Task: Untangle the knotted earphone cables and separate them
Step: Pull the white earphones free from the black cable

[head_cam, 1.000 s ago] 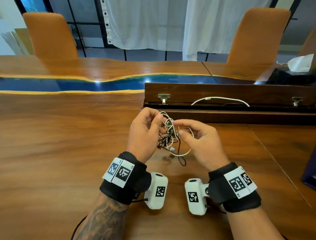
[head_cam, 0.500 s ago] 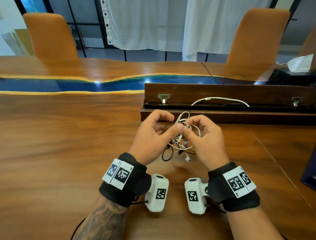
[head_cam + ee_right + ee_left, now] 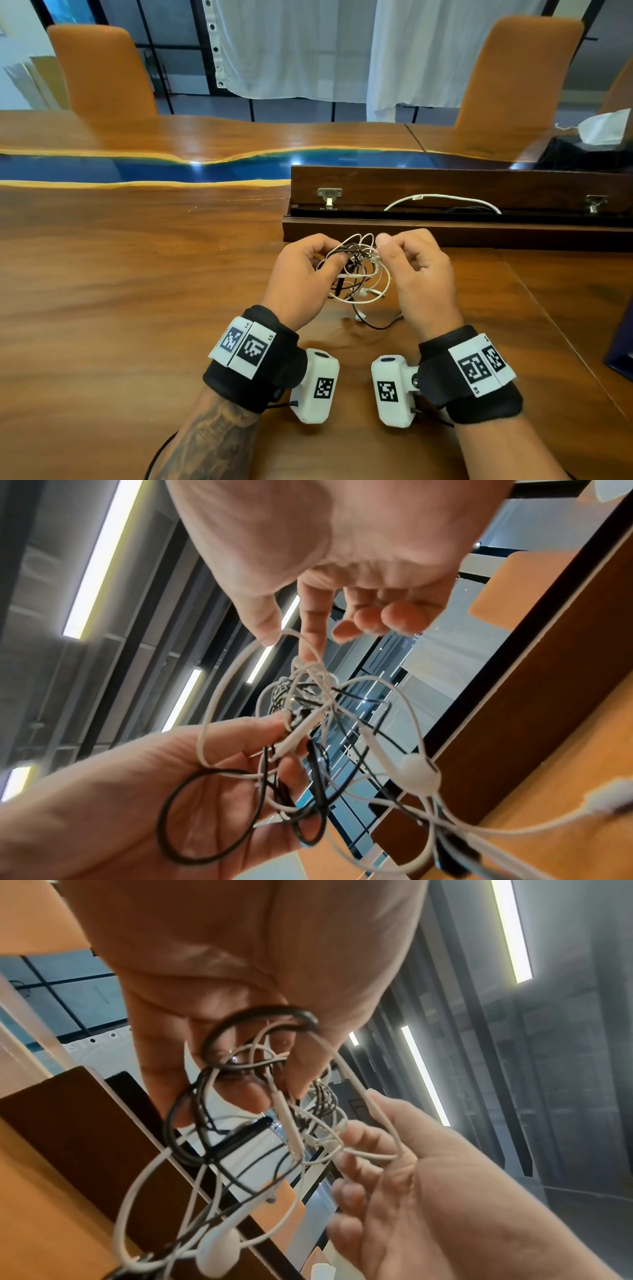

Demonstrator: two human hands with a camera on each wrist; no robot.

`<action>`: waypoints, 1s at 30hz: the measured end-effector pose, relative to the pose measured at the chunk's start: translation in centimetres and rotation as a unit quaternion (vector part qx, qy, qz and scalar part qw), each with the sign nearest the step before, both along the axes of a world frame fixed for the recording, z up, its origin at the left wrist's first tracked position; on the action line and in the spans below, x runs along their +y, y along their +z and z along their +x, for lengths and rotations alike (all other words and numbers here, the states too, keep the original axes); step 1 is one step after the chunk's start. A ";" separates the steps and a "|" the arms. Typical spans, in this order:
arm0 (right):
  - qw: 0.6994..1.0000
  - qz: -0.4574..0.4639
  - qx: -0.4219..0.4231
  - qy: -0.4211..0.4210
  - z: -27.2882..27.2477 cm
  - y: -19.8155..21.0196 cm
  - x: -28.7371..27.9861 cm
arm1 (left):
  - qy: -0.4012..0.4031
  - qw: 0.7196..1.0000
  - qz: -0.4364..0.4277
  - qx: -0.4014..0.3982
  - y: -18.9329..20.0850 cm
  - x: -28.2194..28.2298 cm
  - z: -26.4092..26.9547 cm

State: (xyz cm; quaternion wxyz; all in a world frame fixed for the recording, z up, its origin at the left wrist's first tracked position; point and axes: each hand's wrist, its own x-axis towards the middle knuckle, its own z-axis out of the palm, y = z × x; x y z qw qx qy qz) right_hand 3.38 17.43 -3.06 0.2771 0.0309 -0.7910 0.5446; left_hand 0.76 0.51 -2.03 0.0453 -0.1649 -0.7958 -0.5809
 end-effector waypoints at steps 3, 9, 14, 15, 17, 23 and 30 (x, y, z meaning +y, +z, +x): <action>0.999 -0.023 0.023 0.009 0.2 0.5 -0.2 | 0.001 1.000 -0.016 0.003 -0.1 0.1 0.0; 0.996 0.015 -0.036 0.080 0.5 0.2 -0.4 | 0.002 0.999 -0.039 0.030 -0.3 0.1 -0.1; 0.995 0.047 -0.054 0.073 0.4 0.2 -0.1 | -0.004 0.998 -0.038 0.044 -0.5 0.2 -0.1; 0.995 0.044 -0.056 0.067 0.4 0.3 -0.2 | -0.004 0.998 -0.035 0.045 -0.6 0.2 -0.1; 0.997 0.017 -0.052 0.052 0.4 0.3 -0.4 | 0.009 0.998 -0.043 0.046 -0.6 0.3 -0.1; 0.999 -0.036 -0.022 0.029 0.3 0.3 -0.4 | 0.024 0.999 -0.035 0.002 -0.6 0.1 -0.3; 0.996 -0.009 -0.046 0.077 0.4 0.3 -0.1 | -0.001 0.999 0.029 -0.012 -0.3 0.4 0.0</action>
